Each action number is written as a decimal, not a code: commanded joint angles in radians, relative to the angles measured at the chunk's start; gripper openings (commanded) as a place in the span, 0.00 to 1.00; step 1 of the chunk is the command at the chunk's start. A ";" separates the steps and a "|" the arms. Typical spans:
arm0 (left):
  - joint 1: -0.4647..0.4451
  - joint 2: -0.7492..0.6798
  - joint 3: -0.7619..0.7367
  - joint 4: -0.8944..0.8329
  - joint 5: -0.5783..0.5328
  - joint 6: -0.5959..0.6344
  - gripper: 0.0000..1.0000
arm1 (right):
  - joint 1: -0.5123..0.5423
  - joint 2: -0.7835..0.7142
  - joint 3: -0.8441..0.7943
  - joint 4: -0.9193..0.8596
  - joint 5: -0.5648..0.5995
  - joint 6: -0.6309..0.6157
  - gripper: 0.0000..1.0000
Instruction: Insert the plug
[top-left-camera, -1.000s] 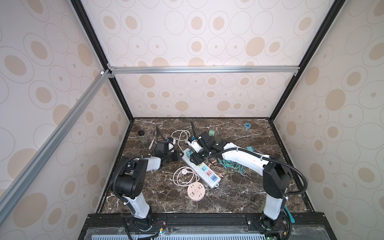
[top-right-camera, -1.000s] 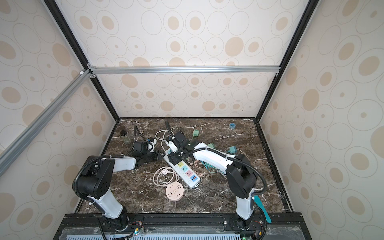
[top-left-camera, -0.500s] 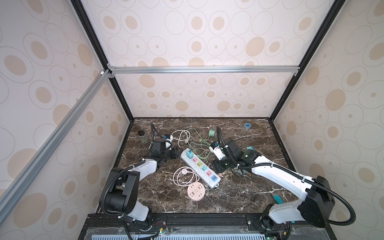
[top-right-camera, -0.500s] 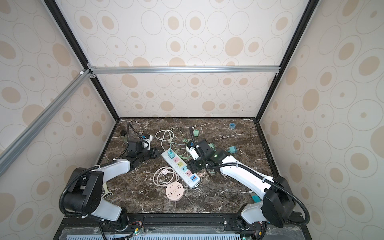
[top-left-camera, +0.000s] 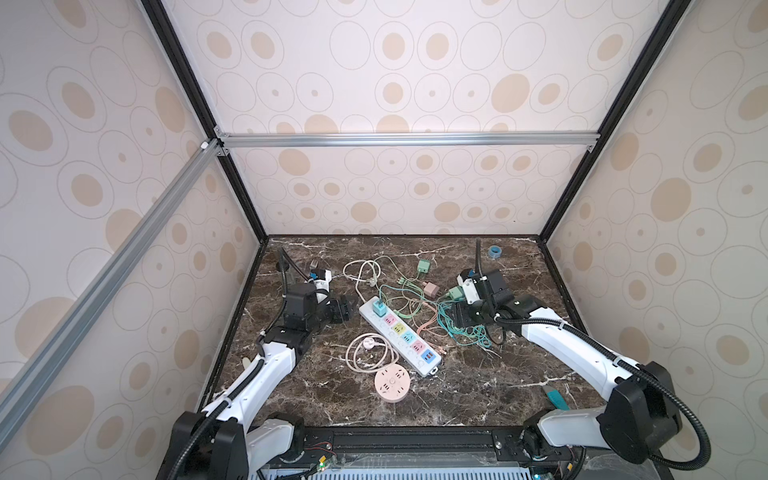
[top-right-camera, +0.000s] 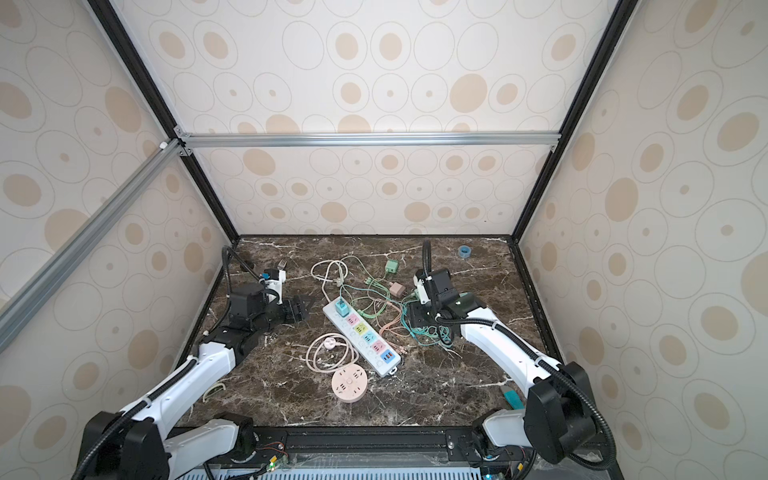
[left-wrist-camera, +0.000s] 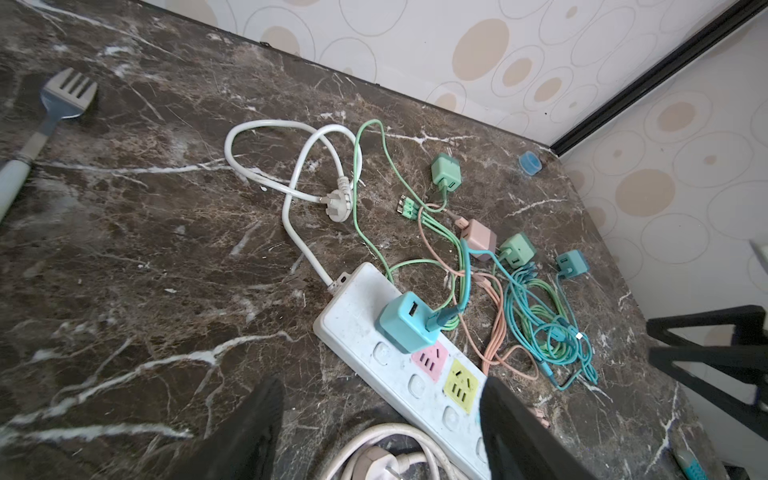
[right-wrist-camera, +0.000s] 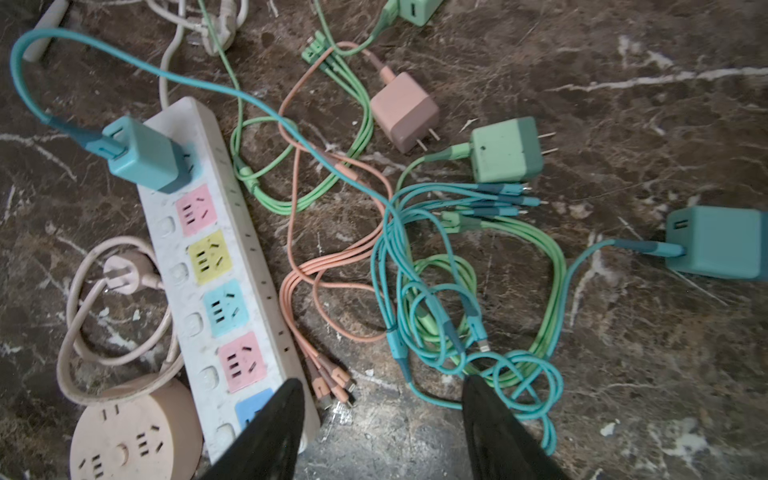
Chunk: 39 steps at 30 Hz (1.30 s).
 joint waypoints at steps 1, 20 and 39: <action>0.008 -0.037 0.027 -0.121 -0.030 0.031 0.76 | -0.041 0.012 -0.020 0.031 0.043 0.035 0.64; 0.007 -0.229 -0.059 -0.163 -0.003 0.034 0.80 | -0.351 0.201 0.016 0.085 0.106 0.217 0.66; 0.007 -0.328 -0.085 -0.150 0.036 0.020 0.84 | -0.390 0.436 0.151 0.123 0.142 0.415 0.73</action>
